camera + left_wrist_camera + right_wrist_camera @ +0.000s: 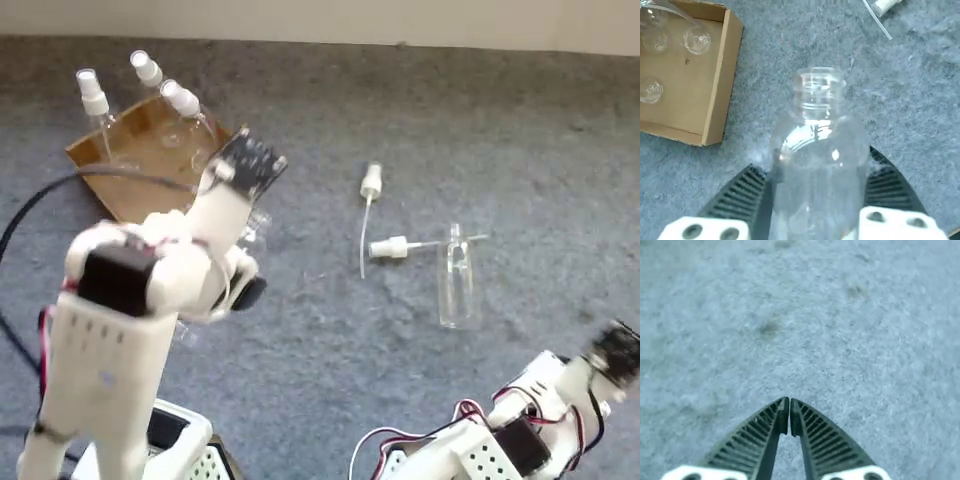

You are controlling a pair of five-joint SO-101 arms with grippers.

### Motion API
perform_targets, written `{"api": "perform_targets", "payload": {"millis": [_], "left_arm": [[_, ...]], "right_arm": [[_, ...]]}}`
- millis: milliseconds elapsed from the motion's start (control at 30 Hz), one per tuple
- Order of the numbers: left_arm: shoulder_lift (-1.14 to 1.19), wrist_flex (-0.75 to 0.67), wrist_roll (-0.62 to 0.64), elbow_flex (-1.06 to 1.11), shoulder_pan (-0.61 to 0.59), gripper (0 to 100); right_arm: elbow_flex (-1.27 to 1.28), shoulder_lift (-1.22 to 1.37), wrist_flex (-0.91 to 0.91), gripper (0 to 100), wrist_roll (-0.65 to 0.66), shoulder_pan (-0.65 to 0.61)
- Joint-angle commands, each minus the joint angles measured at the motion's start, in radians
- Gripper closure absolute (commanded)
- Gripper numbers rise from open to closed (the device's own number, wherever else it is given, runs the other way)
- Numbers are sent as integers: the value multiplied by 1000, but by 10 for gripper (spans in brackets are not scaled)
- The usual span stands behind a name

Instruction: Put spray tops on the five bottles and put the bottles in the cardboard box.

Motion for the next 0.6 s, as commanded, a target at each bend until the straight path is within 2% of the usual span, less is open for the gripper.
{"api": "perform_targets", "payload": {"millis": [0,167,400,500,567], "left_arm": [[-242,-124,-9,200,4,884],[-479,-334,-9,516,-1,884],[-802,-664,-5,966,-1,885],[-923,-741,-3,1087,2,886],[-983,-764,-3,1133,4,886]], "right_arm": [[156,-8,-25,992,160,-56],[159,-8,-24,992,347,-91],[153,-8,41,991,400,-131],[150,-8,79,991,493,-180],[145,-8,101,991,502,-209]]}}
